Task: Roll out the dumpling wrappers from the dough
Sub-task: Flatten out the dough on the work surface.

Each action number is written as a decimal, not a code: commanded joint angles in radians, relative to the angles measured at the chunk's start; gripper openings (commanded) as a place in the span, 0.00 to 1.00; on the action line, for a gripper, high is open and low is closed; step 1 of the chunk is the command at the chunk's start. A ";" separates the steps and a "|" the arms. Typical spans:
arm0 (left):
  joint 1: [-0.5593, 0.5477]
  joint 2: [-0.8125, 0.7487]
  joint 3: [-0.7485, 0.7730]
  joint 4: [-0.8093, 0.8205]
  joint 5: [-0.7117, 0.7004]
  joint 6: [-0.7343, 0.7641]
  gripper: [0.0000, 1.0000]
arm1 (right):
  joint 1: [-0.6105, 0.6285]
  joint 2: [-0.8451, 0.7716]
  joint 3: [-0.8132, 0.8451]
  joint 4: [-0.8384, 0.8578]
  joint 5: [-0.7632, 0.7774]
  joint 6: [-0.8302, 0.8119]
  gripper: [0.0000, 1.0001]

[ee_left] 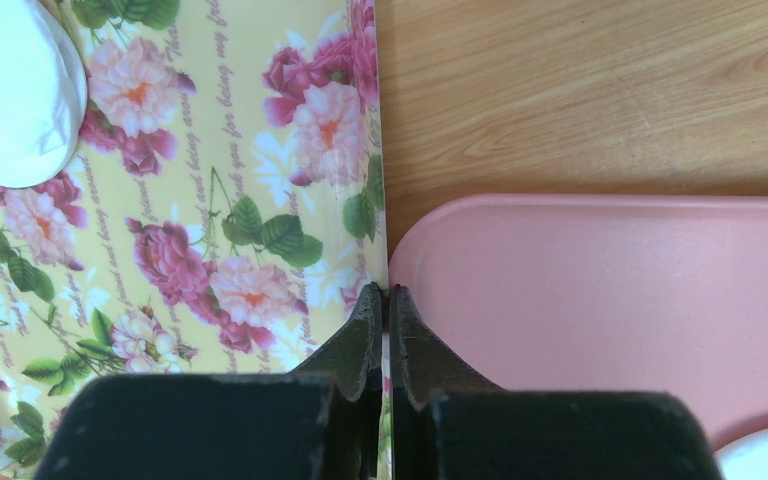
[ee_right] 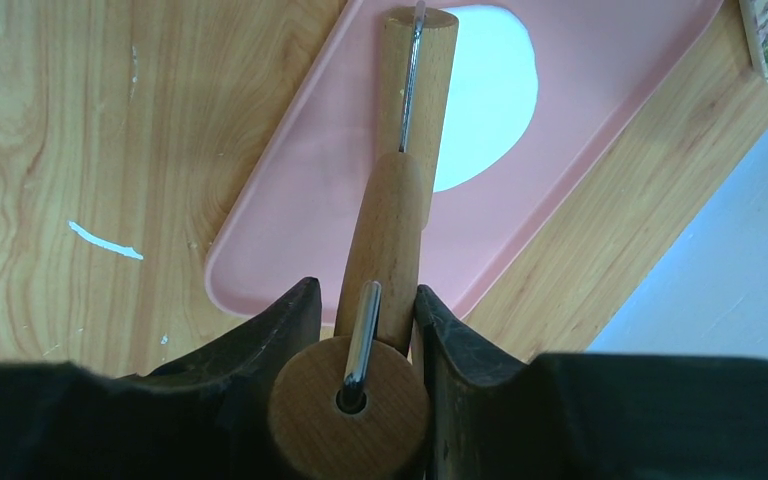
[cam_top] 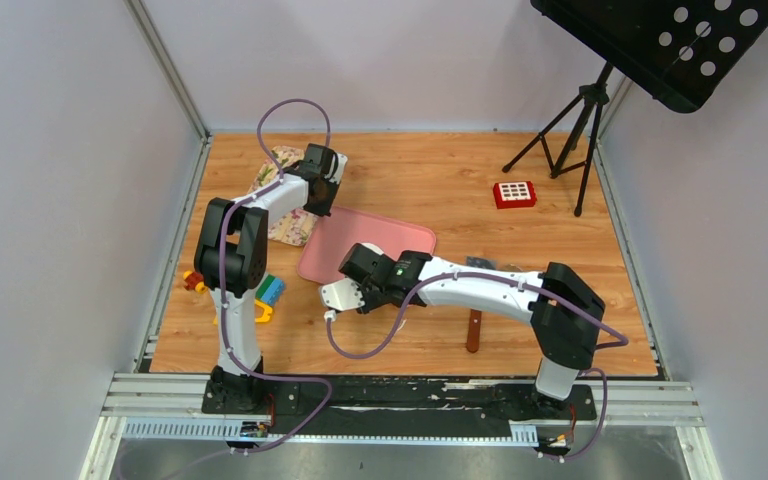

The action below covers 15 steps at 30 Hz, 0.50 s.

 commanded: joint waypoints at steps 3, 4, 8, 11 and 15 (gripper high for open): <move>0.001 0.020 -0.040 -0.045 -0.004 -0.001 0.00 | -0.001 0.115 -0.061 -0.237 -0.128 0.092 0.00; 0.001 0.019 -0.041 -0.046 -0.001 -0.002 0.00 | -0.007 0.131 -0.048 -0.216 -0.112 0.096 0.00; 0.001 0.018 -0.043 -0.046 0.000 -0.002 0.00 | -0.027 0.188 -0.007 -0.172 -0.073 0.096 0.00; 0.001 0.017 -0.043 -0.045 0.002 -0.002 0.00 | -0.043 0.228 0.025 -0.141 -0.056 0.095 0.00; 0.001 0.018 -0.044 -0.045 0.006 -0.002 0.00 | -0.062 0.261 0.072 -0.127 -0.043 0.088 0.00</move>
